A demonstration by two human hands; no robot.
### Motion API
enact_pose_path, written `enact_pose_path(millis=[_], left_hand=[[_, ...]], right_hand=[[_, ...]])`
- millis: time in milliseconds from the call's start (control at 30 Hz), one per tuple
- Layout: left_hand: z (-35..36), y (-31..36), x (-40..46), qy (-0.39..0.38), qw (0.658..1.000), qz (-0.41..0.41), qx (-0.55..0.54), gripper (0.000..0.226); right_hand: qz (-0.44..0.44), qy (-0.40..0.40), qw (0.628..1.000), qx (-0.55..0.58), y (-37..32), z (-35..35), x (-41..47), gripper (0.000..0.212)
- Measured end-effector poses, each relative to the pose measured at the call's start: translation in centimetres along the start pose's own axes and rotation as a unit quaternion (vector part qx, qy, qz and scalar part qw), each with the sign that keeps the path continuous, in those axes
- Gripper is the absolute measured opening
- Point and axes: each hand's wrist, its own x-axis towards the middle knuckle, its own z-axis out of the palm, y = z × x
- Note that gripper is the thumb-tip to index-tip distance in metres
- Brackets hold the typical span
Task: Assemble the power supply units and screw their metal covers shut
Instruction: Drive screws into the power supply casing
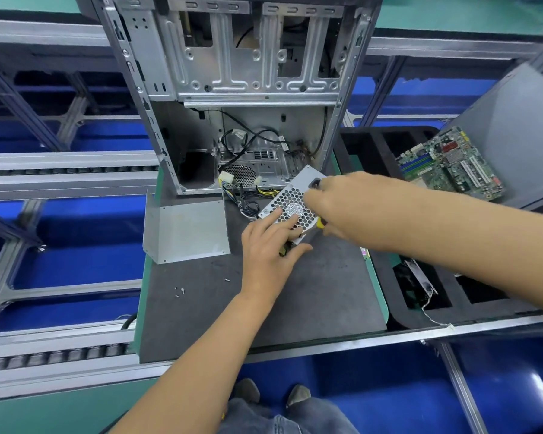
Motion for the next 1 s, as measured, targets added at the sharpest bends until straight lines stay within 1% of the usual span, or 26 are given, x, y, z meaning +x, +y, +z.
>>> enact_pose_path(millis=[33,67,100,133,167,233,267,300,333,400,467,533,567,600,633,667,733,767,800,833,867,933,967,1000], left_hand=[[0.0,-0.1,0.0,-0.006,1.0,0.004,0.003,0.024],[0.0,-0.1,-0.1,-0.01,1.0,0.004,0.004,0.025],[0.1,0.1,-0.1,-0.012,1.0,0.0,0.004,0.025],[0.1,0.2,-0.1,-0.014,1.0,-0.005,0.001,0.025],[0.2,0.2,-0.1,-0.016,1.0,-0.007,-0.002,0.025],[0.1,0.3,-0.2,-0.013,1.0,-0.007,-0.004,0.026],[0.0,0.3,-0.2,-0.012,1.0,-0.009,-0.002,0.026],[-0.1,0.2,-0.1,-0.011,1.0,-0.008,0.0,0.026],[-0.2,0.1,0.0,-0.009,1.0,-0.006,0.003,0.026],[-0.4,0.1,0.0,-0.01,1.0,0.0,0.004,0.026],[-0.4,0.3,0.1,-0.014,1.0,0.0,0.005,0.026],[-0.1,0.3,-0.1,-0.01,1.0,0.001,0.006,0.025],[-0.1,0.3,-0.2,-0.007,1.0,0.0,0.006,0.024],[-0.1,0.3,-0.2,-0.004,1.0,0.0,0.008,0.024],[0.0,0.2,0.0,-0.003,1.0,0.002,0.011,0.024],[0.0,0.1,0.0,-0.005,1.0,0.006,0.013,0.025],[0.0,0.2,-0.1,-0.004,1.0,0.01,0.015,0.026],[-0.1,0.3,-0.1,-0.003,1.0,0.006,0.014,0.026],[-0.2,0.2,-0.1,-0.002,1.0,0.004,0.014,0.026],[-0.3,0.0,-0.1,-0.001,1.0,0.003,0.014,0.026],[-0.3,-0.1,-0.1,-0.002,1.0,0.004,0.016,0.026],[-0.4,0.1,0.0,-0.014,1.0,0.006,0.02,0.029],[-0.4,0.3,0.0,-0.017,1.0,0.007,0.021,0.032],[-0.3,0.4,0.0,-0.019,1.0,0.006,0.021,0.037]], right_hand=[[-0.052,0.029,0.995,-0.076,-0.1,-0.1,-0.4,0.018],[-0.085,0.046,0.987,-0.13,-0.3,-0.2,-0.6,0.012],[-0.078,0.034,0.986,-0.146,-0.5,-0.3,-0.4,0.011],[-0.05,0.02,0.991,-0.122,-0.8,-0.6,-0.2,0.012],[-0.001,0.009,0.998,-0.069,-0.9,-0.9,0.4,0.015],[0.082,-0.056,0.994,0.039,-0.4,-1.1,1.3,0.028],[0.098,-0.083,0.989,0.072,-0.1,-1.1,1.5,0.034],[0.101,-0.1,0.986,0.084,0.2,-1.0,1.5,0.036],[0.101,-0.106,0.986,0.081,0.4,-0.8,1.3,0.032],[0.068,-0.081,0.993,0.047,0.1,-0.5,0.3,0.02],[-0.024,-0.016,0.998,-0.054,0.0,-0.3,-0.4,0.02],[-0.106,0.044,0.983,-0.146,0.1,-0.4,-0.5,0.022],[-0.113,0.049,0.977,-0.172,0.1,-0.5,-0.5,0.028],[-0.097,0.041,0.98,-0.17,-0.1,-0.6,-0.3,0.034],[-0.055,0.028,0.989,-0.131,-0.3,-0.6,0.1,0.038],[0.002,-0.003,0.998,-0.067,-0.4,-0.9,0.4,0.038],[0.091,-0.088,0.99,0.069,0.4,-1.6,1.3,0.032],[0.108,-0.104,0.982,0.115,0.9,-1.6,1.5,0.029],[0.106,-0.101,0.98,0.132,1.3,-1.5,1.4,0.029],[0.094,-0.093,0.984,0.124,1.5,-1.1,1.2,0.031],[0.072,-0.068,0.991,0.088,1.4,-0.7,0.9,0.031],[0.0,0.016,0.999,-0.037,0.9,0.0,0.2,0.022],[-0.043,0.051,0.991,-0.117,0.7,-0.2,-0.1,0.012],[-0.075,0.072,0.981,-0.162,0.5,-0.5,-0.3,0.009]])
